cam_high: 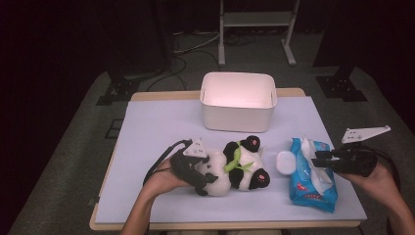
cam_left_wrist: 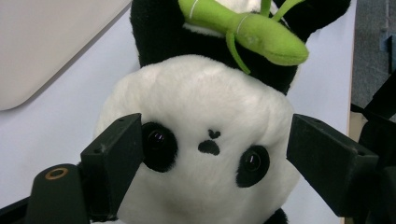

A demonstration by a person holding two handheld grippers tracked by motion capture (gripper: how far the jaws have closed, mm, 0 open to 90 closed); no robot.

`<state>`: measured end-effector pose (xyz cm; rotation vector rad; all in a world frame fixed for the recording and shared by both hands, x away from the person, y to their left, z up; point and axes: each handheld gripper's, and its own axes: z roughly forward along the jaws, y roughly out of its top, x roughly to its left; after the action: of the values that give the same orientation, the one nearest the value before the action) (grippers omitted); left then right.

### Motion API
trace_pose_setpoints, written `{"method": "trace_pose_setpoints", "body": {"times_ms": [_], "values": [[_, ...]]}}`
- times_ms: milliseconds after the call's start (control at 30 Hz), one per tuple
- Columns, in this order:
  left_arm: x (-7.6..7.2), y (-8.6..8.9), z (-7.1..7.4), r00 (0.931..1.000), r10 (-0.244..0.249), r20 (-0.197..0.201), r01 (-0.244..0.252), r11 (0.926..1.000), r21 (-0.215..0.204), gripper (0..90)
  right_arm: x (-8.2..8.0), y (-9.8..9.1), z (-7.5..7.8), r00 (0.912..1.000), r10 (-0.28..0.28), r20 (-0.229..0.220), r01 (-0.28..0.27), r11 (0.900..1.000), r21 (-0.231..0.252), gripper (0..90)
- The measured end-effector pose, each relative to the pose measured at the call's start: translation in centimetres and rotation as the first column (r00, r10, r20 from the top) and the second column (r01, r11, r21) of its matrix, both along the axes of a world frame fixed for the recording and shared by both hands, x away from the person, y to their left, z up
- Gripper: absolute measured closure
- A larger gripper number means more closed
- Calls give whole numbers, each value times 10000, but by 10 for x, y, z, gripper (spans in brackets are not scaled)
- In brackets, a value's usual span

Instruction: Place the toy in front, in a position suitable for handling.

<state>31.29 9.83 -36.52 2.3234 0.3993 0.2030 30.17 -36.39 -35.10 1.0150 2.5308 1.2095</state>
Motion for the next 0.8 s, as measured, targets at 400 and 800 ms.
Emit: {"method": "trace_pose_setpoints", "body": {"times_ms": [400,800], "values": [[-1,5,3,10000,48,21,-47,9999,-144,178,11,66,9,9749,2217,224,-2227,9729,624,607],[-1,8,3,10000,3,-63,-5,9996,-280,177,19,159,4,8900,4559,33,-4554,8888,512,584]]}}
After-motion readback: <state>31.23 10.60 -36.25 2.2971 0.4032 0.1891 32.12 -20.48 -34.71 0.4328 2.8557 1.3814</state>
